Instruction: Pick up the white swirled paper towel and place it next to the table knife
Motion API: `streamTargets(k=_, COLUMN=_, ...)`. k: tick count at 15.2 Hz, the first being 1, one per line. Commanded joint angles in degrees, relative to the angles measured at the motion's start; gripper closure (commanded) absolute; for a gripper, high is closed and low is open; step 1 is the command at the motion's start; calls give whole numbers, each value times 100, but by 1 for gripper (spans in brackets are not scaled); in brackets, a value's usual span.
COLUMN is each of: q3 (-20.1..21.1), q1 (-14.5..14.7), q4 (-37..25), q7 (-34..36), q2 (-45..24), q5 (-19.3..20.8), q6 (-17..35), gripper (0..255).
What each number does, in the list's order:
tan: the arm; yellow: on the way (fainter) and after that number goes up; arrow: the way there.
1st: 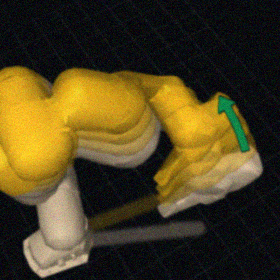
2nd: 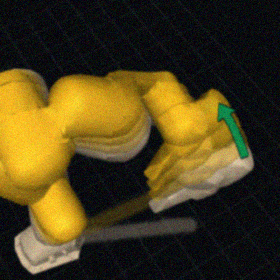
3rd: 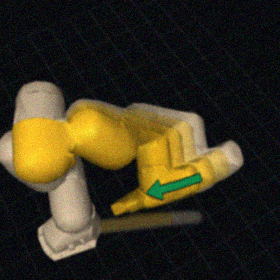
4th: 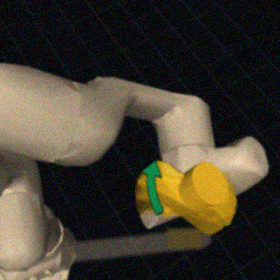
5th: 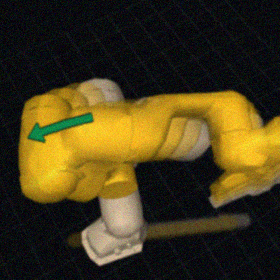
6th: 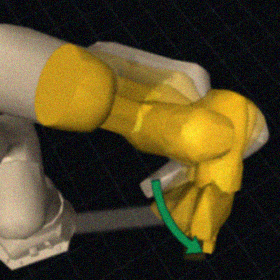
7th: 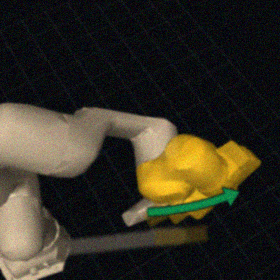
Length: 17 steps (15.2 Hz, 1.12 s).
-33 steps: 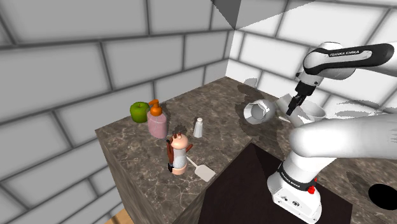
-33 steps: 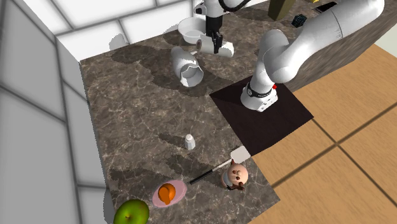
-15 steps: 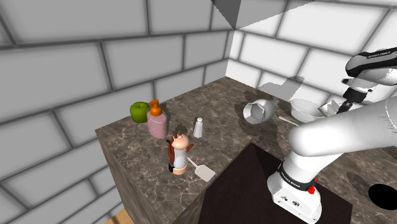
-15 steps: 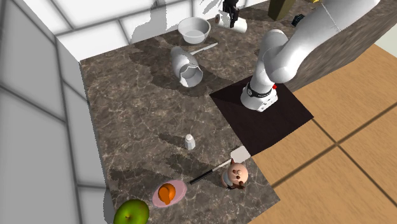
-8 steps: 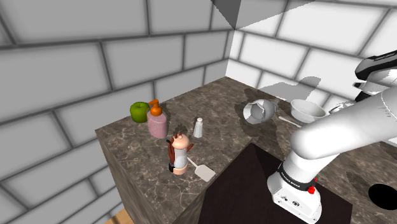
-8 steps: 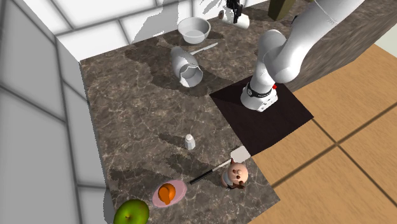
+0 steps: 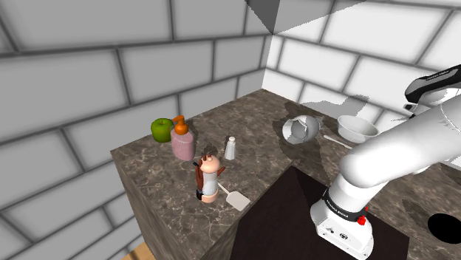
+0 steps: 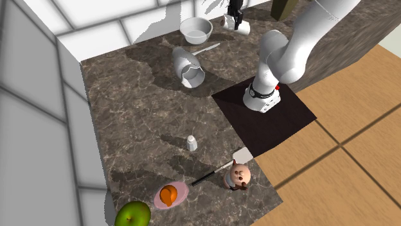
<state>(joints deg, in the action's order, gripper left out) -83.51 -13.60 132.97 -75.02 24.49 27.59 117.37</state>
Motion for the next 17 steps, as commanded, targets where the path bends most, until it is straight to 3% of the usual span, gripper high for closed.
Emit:
streamTargets(k=1, q3=-287, q1=235, q4=41, q7=-8, q2=-53, q5=15, q6=168, gripper=255)
streamTargets(k=12, q3=-1842, q1=1554, q4=238, q7=238, q2=72, q5=457, q6=916, gripper=255)
streamTargets(k=17, q3=-1932, q1=1630, q4=242, q7=271, q2=105, q5=510, q6=951, gripper=255)
